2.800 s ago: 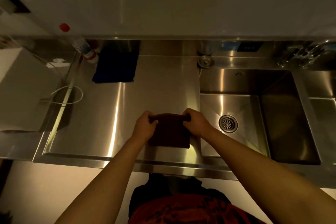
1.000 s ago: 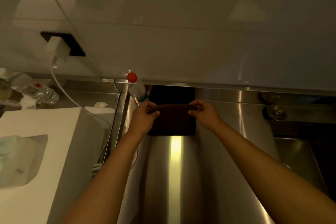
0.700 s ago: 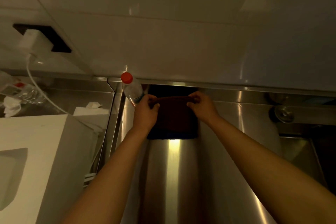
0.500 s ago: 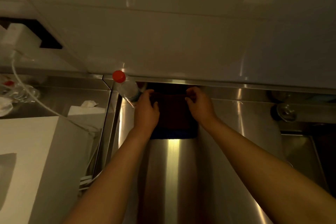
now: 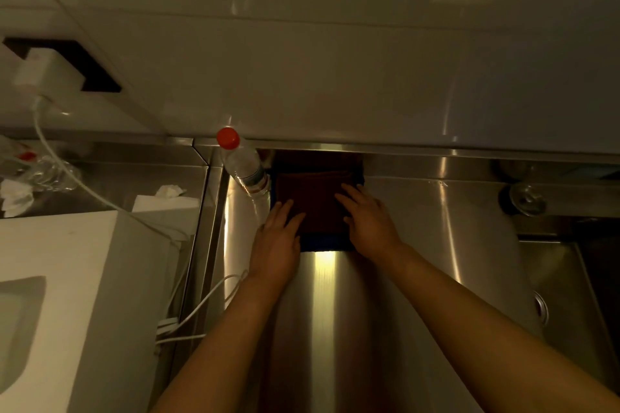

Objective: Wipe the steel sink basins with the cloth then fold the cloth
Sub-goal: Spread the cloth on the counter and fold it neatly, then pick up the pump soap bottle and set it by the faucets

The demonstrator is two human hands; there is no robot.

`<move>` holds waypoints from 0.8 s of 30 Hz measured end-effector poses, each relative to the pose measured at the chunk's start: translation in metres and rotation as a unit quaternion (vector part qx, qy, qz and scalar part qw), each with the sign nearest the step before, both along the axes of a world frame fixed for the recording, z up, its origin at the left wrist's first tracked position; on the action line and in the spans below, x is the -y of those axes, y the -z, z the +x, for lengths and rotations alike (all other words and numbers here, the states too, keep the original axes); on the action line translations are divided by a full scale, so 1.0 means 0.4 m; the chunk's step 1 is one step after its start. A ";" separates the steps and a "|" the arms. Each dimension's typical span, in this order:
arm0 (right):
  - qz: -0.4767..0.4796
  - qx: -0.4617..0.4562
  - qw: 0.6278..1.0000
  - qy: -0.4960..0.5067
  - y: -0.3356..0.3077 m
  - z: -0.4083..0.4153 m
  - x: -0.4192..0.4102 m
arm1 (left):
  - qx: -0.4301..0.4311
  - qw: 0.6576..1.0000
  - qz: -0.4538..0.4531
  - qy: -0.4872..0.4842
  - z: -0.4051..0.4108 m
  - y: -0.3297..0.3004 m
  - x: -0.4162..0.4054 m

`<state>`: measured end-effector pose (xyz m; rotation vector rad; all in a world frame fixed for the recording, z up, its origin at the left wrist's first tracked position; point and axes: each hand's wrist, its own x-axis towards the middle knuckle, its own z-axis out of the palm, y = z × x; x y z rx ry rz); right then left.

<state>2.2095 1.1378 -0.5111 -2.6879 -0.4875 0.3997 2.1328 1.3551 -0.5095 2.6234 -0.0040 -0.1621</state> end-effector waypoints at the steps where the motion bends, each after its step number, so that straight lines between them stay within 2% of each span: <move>1: -0.007 -0.008 1.000 -0.002 -0.004 0.004 0.003 | -0.008 1.000 0.002 0.004 -0.008 -0.005 -0.001; 6: 0.044 -0.002 0.999 0.023 -0.066 -0.011 0.019 | -0.035 0.999 -0.022 -0.020 -0.046 -0.044 -0.003; 11: 0.085 0.033 0.994 0.055 -0.158 -0.070 0.099 | -0.018 0.997 -0.058 -0.037 -0.073 -0.103 0.015; 16: 0.087 0.047 0.988 0.122 -0.277 -0.144 0.205 | 0.029 0.995 -0.089 -0.023 -0.076 -0.205 0.061; 24: 0.116 0.146 0.961 0.203 -0.495 -0.263 0.372 | 0.138 0.982 -0.115 0.061 -0.053 -0.425 0.219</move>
